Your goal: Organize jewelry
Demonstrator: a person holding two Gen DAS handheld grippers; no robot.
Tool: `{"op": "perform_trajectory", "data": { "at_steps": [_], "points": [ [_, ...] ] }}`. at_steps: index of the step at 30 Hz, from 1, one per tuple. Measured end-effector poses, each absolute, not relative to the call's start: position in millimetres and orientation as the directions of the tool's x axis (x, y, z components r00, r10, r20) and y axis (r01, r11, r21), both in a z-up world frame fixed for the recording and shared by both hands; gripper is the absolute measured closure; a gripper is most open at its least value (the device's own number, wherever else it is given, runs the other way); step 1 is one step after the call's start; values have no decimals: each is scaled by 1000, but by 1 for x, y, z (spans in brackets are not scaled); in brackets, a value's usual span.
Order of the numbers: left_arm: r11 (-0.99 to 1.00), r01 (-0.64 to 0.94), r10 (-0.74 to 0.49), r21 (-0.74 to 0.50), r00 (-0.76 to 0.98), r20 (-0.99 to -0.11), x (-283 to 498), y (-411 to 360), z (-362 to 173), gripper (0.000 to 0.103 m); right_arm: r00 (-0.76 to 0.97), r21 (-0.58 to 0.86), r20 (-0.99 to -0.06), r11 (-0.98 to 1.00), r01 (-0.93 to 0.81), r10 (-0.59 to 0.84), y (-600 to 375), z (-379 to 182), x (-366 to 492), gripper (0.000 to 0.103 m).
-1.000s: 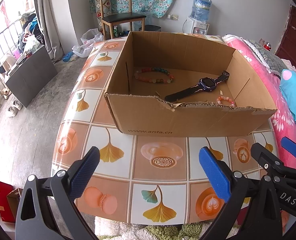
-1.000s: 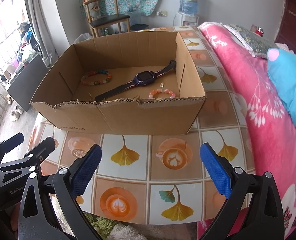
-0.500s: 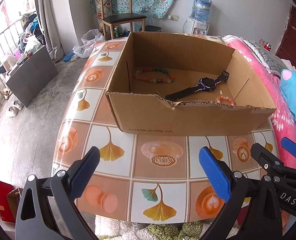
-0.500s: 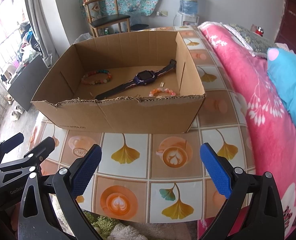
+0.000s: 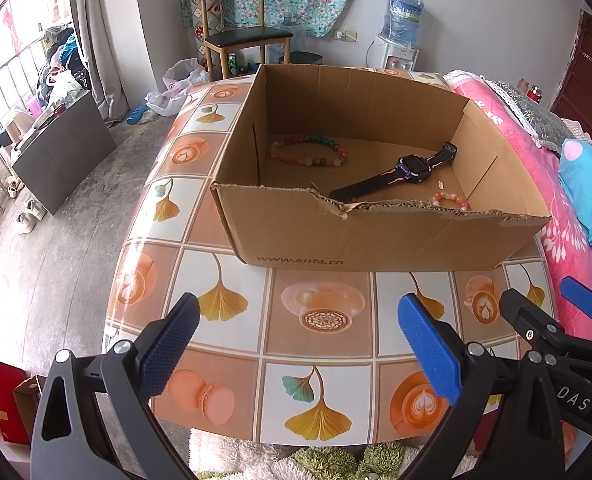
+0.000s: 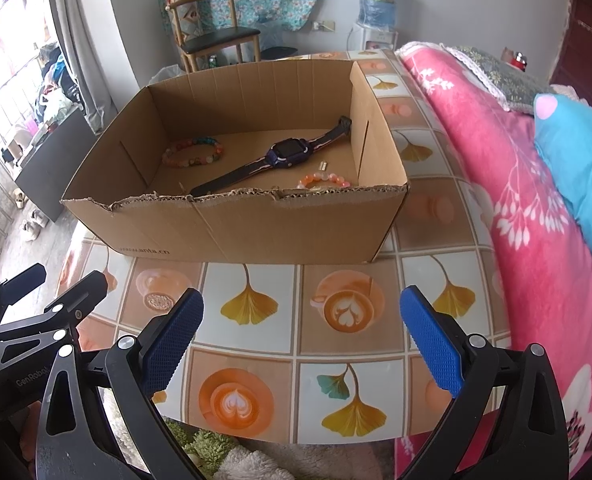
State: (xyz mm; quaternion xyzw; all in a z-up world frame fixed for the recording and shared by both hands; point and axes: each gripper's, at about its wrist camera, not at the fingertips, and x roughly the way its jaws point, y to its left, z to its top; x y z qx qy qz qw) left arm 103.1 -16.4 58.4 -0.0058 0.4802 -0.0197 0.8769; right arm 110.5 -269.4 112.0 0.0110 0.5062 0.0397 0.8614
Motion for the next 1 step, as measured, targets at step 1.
{"op": "perform_trajectory", "data": {
  "at_steps": [1],
  "points": [
    [999, 29, -40, -29, 538, -842, 103, -17, 59, 5, 484, 60, -871, 996, -58, 81, -270, 112, 110, 8]
  ]
}}
